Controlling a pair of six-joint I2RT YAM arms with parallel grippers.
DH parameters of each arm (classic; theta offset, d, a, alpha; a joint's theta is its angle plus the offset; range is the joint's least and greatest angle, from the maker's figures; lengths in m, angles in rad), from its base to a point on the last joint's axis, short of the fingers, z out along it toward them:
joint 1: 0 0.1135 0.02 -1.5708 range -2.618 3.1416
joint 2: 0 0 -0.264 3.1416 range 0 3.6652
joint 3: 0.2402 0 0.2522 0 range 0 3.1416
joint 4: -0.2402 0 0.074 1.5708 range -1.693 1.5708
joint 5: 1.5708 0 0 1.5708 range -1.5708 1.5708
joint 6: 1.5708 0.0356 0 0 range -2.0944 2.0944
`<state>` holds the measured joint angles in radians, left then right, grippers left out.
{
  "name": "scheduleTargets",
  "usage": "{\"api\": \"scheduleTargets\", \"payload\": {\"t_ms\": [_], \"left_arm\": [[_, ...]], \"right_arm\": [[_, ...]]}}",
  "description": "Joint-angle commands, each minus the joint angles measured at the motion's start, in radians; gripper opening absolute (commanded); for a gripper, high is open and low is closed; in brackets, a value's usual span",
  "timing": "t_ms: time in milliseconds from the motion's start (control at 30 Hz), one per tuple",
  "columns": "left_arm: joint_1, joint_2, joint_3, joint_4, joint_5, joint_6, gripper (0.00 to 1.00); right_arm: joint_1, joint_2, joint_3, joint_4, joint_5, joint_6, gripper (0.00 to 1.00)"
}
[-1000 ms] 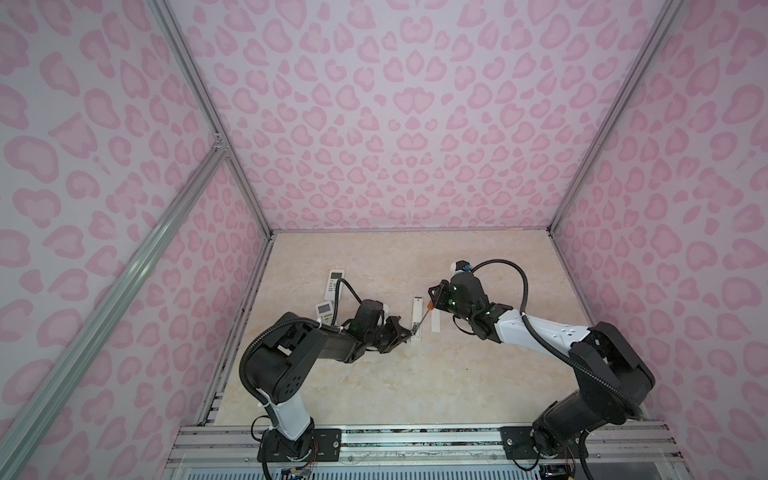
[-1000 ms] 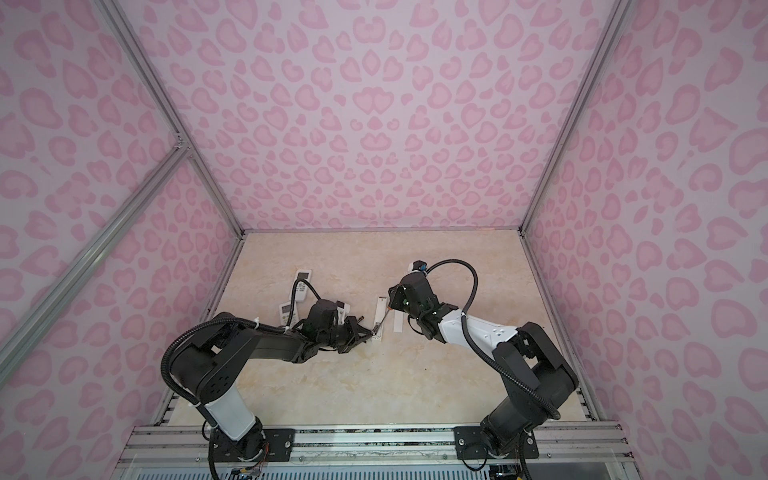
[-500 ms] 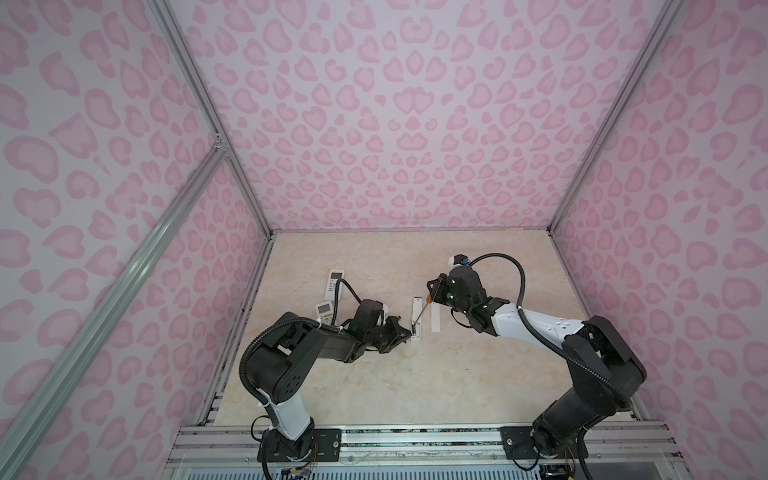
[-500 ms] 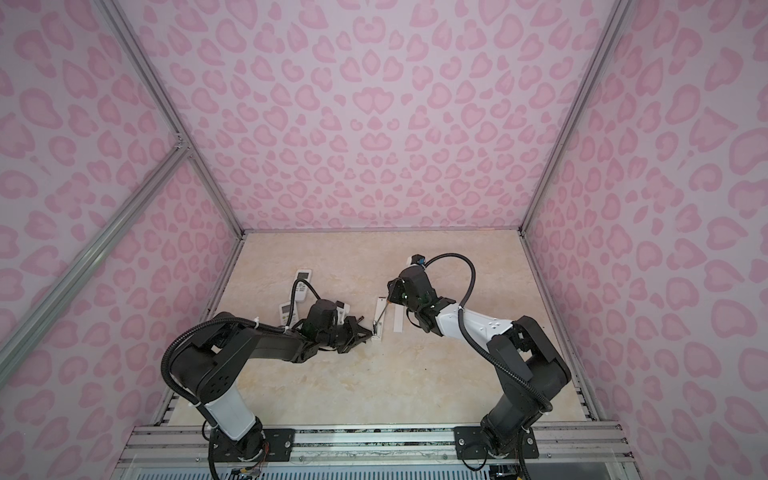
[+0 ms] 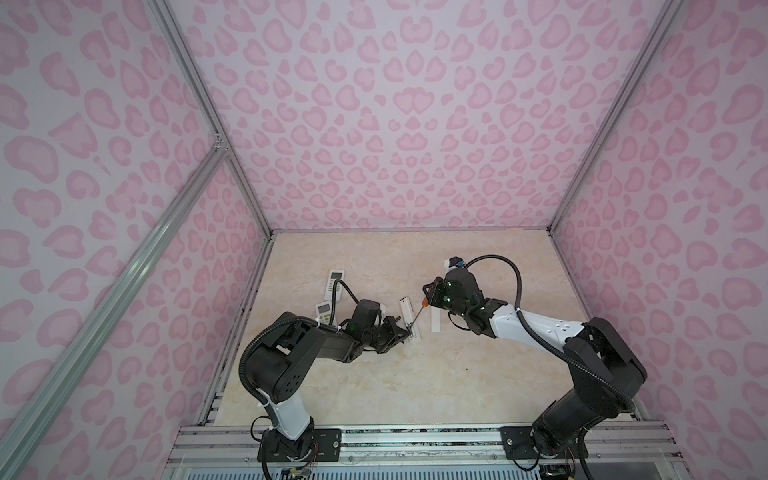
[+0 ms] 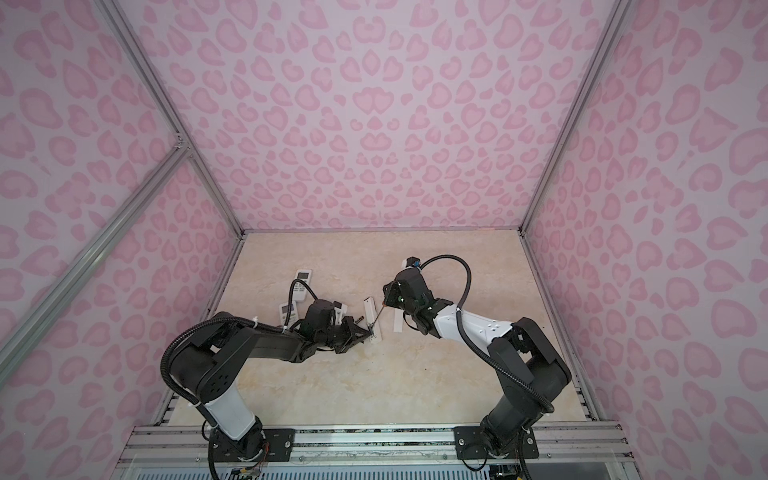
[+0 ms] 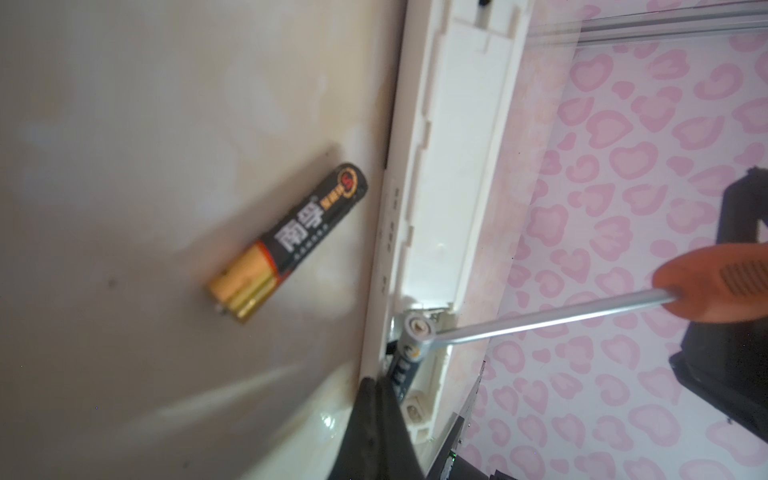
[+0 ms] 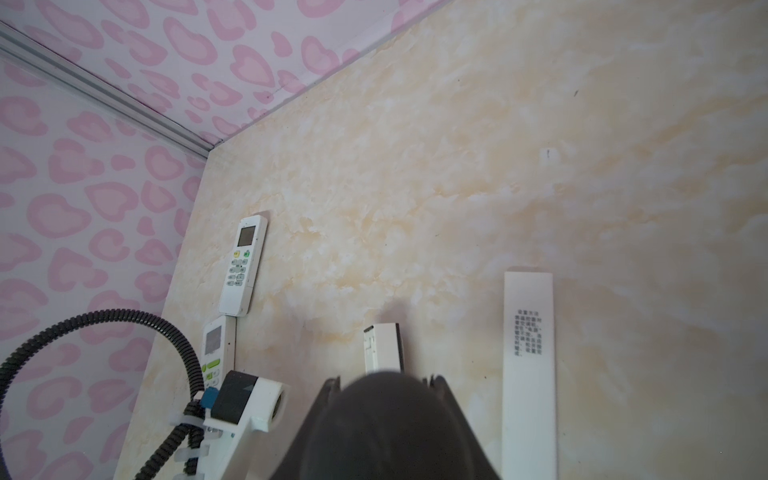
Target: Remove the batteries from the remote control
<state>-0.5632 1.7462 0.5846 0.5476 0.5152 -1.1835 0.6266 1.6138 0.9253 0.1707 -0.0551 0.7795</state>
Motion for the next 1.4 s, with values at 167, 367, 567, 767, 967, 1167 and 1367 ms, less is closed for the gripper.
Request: {"api": "scheduleTargets", "payload": {"t_ms": [167, 367, 567, 767, 967, 1167, 1367], "left_arm": [[0.049, -0.058, -0.037, -0.018, 0.004, 0.030, 0.15], [0.078, -0.088, -0.057, -0.041, -0.006, 0.065, 0.22], [0.086, -0.095, -0.051, -0.045, -0.014, 0.073, 0.24], [0.084, -0.119, -0.065, -0.049, -0.006, 0.078, 0.24], [0.051, -0.159, -0.130, -0.062, -0.022, 0.075, 0.21], [-0.049, -0.066, -0.108, 0.000, -0.053, 0.020, 0.17], [-0.069, -0.057, -0.090, -0.020, -0.067, 0.015, 0.16]], "right_arm": [[0.018, 0.026, 0.057, -0.088, -0.034, -0.007, 0.00], [0.024, 0.046, 0.102, -0.106, -0.018, -0.029, 0.00], [0.025, 0.048, 0.124, -0.136, -0.014, -0.050, 0.00], [0.030, 0.067, 0.140, -0.173, -0.020, -0.070, 0.00], [0.034, 0.073, 0.139, -0.184, -0.033, -0.069, 0.00], [0.055, 0.074, 0.145, -0.188, -0.045, -0.052, 0.00], [0.068, 0.065, 0.151, -0.216, -0.053, -0.034, 0.00]]}}
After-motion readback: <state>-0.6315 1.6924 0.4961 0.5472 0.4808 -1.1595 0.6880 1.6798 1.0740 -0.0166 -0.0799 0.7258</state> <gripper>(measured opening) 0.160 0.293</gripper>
